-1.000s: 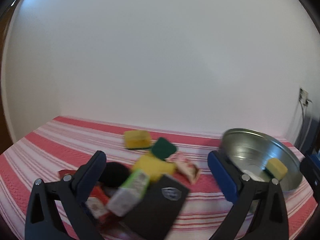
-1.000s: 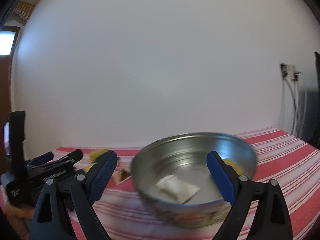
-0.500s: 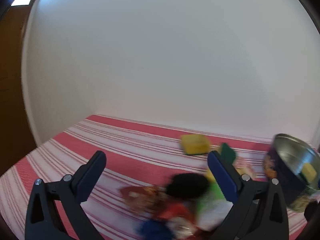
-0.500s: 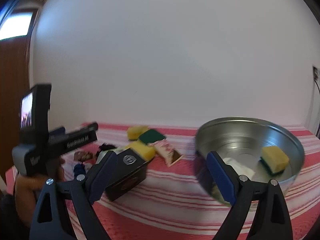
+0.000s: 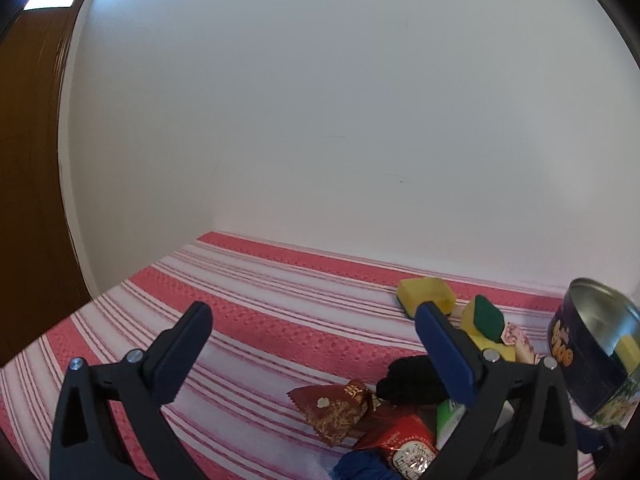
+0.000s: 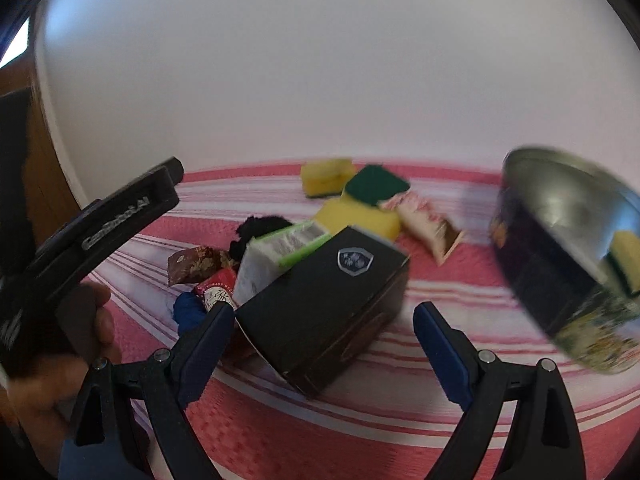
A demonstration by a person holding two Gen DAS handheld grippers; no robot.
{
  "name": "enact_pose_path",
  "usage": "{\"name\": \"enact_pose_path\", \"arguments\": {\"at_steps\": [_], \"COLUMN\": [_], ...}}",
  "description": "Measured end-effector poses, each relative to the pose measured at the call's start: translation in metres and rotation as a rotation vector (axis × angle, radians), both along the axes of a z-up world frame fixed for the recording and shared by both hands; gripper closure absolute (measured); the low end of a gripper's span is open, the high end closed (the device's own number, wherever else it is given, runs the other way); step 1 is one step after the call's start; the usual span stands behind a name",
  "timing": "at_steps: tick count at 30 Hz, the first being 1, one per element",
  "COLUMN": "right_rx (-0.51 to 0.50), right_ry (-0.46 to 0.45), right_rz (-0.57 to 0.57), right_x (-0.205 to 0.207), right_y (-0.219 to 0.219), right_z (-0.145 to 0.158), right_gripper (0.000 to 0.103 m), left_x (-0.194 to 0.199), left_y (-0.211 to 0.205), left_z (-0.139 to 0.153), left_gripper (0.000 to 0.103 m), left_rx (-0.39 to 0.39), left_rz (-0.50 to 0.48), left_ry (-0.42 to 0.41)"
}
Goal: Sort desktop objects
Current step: 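Move the right tool to the black box and grasp it, then lift the black box with the right tool while the left tool grasps the green tissue pack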
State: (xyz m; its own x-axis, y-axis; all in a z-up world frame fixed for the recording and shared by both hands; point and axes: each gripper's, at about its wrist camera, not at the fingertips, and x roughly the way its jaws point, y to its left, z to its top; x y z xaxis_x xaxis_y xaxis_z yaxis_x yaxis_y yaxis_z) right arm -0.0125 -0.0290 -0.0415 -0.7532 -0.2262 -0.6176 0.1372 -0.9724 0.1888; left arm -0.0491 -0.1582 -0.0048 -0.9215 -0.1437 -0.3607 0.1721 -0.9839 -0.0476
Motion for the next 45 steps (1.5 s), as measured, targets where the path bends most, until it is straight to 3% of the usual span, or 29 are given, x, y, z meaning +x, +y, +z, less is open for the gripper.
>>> {"name": "enact_pose_path", "arguments": {"at_steps": [5, 8, 12, 17, 21, 28, 36, 40, 45], "right_rx": [-0.082, -0.130, -0.123, -0.066, -0.057, -0.122, -0.125, -0.146, -0.141], "right_ry": [-0.094, -0.077, -0.096, -0.049, 0.035, 0.068, 0.259, 0.270, 0.344], "right_rz": [-0.025, -0.045, -0.016, 0.057, 0.115, 0.133, 0.097, 0.065, -0.044], "right_x": [-0.012, -0.006, -0.002, 0.010, 0.026, 0.029, 0.049, 0.050, 0.061], "right_y": [0.010, 0.021, 0.025, 0.029, 0.041, 0.059, 0.079, 0.100, 0.133], "right_z": [-0.013, -0.012, -0.011, -0.002, 0.006, 0.011, 0.034, 0.036, 0.046], "right_gripper": [0.012, 0.023, 0.033, 0.051, 0.052, 0.052, 0.052, 0.052, 0.052], "left_x": [0.001, 0.000, 0.000, -0.002, -0.002, -0.002, 0.007, 0.009, 0.012], "left_y": [0.002, -0.001, -0.004, -0.003, 0.001, 0.000, -0.011, -0.012, 0.009], "left_z": [0.002, 0.002, -0.001, -0.003, -0.003, -0.004, 0.001, 0.001, 0.001], "left_gripper": [0.001, 0.001, 0.001, 0.001, 0.001, 0.001, 0.001, 0.001, 0.001], "left_rx": [-0.015, 0.008, 0.021, 0.014, 0.003, 0.004, 0.037, 0.089, 0.078], "left_rz": [-0.007, -0.003, -0.004, -0.020, -0.040, -0.046, -0.052, -0.119, -0.248], "left_ry": [-0.010, -0.019, -0.027, -0.030, -0.035, -0.044, 0.009, 0.008, 0.002]}}
